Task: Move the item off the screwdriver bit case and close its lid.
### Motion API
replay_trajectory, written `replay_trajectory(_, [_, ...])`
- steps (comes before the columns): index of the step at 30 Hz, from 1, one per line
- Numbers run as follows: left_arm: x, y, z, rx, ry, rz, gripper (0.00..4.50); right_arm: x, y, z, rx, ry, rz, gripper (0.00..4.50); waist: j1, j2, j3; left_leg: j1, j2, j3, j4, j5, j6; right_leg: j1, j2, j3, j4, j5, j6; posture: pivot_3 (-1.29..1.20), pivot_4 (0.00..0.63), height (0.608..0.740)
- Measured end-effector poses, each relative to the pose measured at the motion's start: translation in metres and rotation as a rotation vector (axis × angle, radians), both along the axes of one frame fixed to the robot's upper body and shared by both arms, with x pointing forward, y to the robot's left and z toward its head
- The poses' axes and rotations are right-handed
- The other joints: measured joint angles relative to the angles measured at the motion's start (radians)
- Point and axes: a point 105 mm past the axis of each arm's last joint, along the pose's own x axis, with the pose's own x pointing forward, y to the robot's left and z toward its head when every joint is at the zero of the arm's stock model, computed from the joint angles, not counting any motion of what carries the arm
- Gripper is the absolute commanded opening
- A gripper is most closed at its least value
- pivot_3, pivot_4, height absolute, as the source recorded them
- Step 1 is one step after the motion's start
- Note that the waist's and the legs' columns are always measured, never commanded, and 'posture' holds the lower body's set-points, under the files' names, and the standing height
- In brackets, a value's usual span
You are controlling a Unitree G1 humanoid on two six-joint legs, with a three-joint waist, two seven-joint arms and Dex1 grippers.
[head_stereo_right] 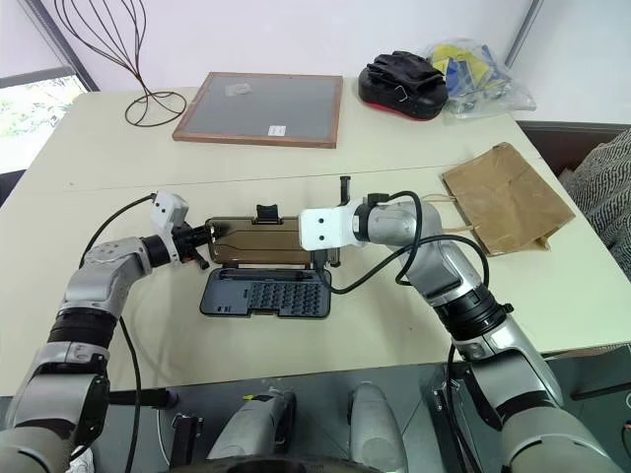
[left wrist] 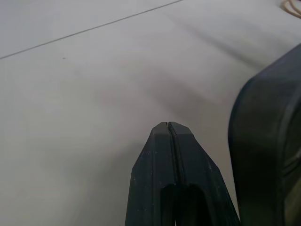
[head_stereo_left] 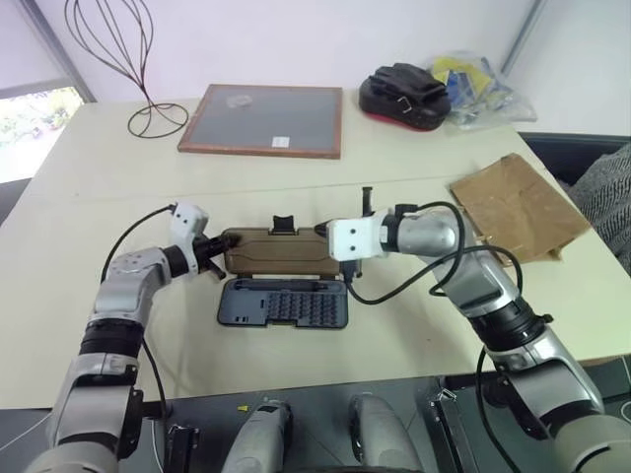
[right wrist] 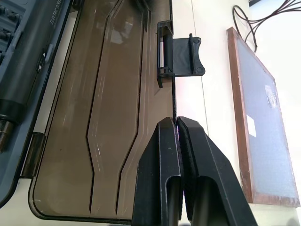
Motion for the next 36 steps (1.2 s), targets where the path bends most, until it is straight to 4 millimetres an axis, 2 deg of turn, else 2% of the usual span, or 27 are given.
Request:
replay_trajectory(1, [0.0,0.0,0.0,-0.001,0.0,-0.005,0.0,0.0,0.0,0.0,0.0,0.0,0.0,0.02,0.0,0.0,0.0,0.0,0.0,0.0,0.0,0.0,0.0,0.0,0.0,0.0,0.0,0.0,0.0,0.0,0.15,0.734])
replay_trajectory(4, [-0.001,-0.003,0.0,-0.006,0.002,-0.021,0.0,0.001,-0.001,-0.001,-0.001,0.004,-0.003,0.89,0.0,0.0,0.0,0.0,0.0,0.0,0.0,0.0,0.0,0.0,0.0,0.0,0.0,0.0,0.0,0.0,0.15,0.734])
replay_trajectory(11, [-0.002,-0.009,-0.001,-0.032,0.01,-0.037,0.0,0.006,0.0,0.001,0.001,-0.002,-0.008,4.41,0.001,0.0,0.0,0.0,0.0,0.0,0.0,0.0,0.0,0.0,0.0,0.0,0.0,0.0,0.0,0.0,0.15,0.734])
replay_trajectory(16, [0.0,-0.009,0.002,-0.041,0.01,-0.032,0.0,0.007,-0.003,0.002,-0.001,0.03,-0.024,4.47,0.001,0.0,0.0,0.0,0.0,0.0,0.001,0.0,0.0,0.0,0.0,0.0,0.0,0.0,0.0,0.0,0.15,0.734])
replay_trajectory(18, [-0.001,-0.01,0.002,-0.041,0.01,-0.035,0.0,0.007,-0.013,0.007,0.013,0.108,-0.052,4.47,0.001,0.0,0.0,0.0,0.0,0.0,0.001,0.0,0.0,0.0,0.0,0.0,0.0,0.0,0.0,0.0,0.15,0.734])
replay_trajectory(20, [-0.001,-0.01,0.004,-0.038,0.005,-0.04,0.0,0.004,-0.034,0.019,0.057,0.189,-0.101,4.47,0.006,0.0,0.0,-0.001,0.0,-0.001,0.001,0.0,0.0,0.0,-0.001,0.0,0.0,0.0,0.0,0.0,0.15,0.734])
replay_trajectory(23, [-0.003,-0.007,0.006,-0.024,-0.002,-0.043,0.0,-0.012,-0.086,0.039,0.116,0.279,-0.211,4.47,0.027,-0.001,0.0,-0.002,0.0,-0.001,0.001,-0.001,0.002,0.001,-0.001,-0.001,-0.002,0.0,0.001,0.0,0.15,0.734])
replay_trajectory(24, [-0.004,-0.004,0.005,-0.019,0.002,-0.038,0.0,-0.018,-0.097,0.04,0.132,0.303,-0.239,4.47,0.028,-0.001,0.0,-0.002,0.0,-0.001,0.001,-0.001,0.002,0.001,-0.001,-0.001,-0.002,0.0,0.001,0.0,0.15,0.734])
replay_trajectory(26, [-0.006,-0.005,0.006,-0.019,0.005,-0.048,0.0,-0.031,-0.11,0.029,0.15,0.372,-0.271,4.47,0.029,-0.001,0.0,-0.002,0.0,-0.001,0.001,-0.001,0.002,0.001,-0.001,-0.001,-0.002,0.0,0.001,0.0,0.15,0.734])
replay_trajectory(29, [-0.01,-0.009,0.01,-0.03,0.006,-0.073,0.0,-0.046,-0.116,0.011,0.18,0.475,-0.304,4.47,0.023,-0.001,0.0,-0.002,0.001,0.001,0.002,-0.001,0.002,0.001,-0.001,0.0,-0.001,0.0,0.001,0.0,0.15,0.734])
replay_trajectory(33, [-0.021,-0.017,0.027,-0.051,-0.007,-0.142,0.0,-0.049,-0.115,0.015,0.251,0.457,-0.35,4.47,0.025,-0.001,0.0,-0.002,0.001,0.0,0.002,-0.001,0.002,0.001,-0.001,0.0,-0.001,0.0,0.001,0.0,0.15,0.734])
replay_trajectory(36, [-0.029,-0.022,0.036,-0.058,-0.007,-0.177,0.0,-0.05,-0.114,0.007,0.284,0.469,-0.385,4.47,0.029,-0.001,0.0,-0.002,0.0,0.001,0.002,-0.001,0.002,0.001,-0.002,0.0,-0.002,0.0,0.001,0.0,0.15,0.734])
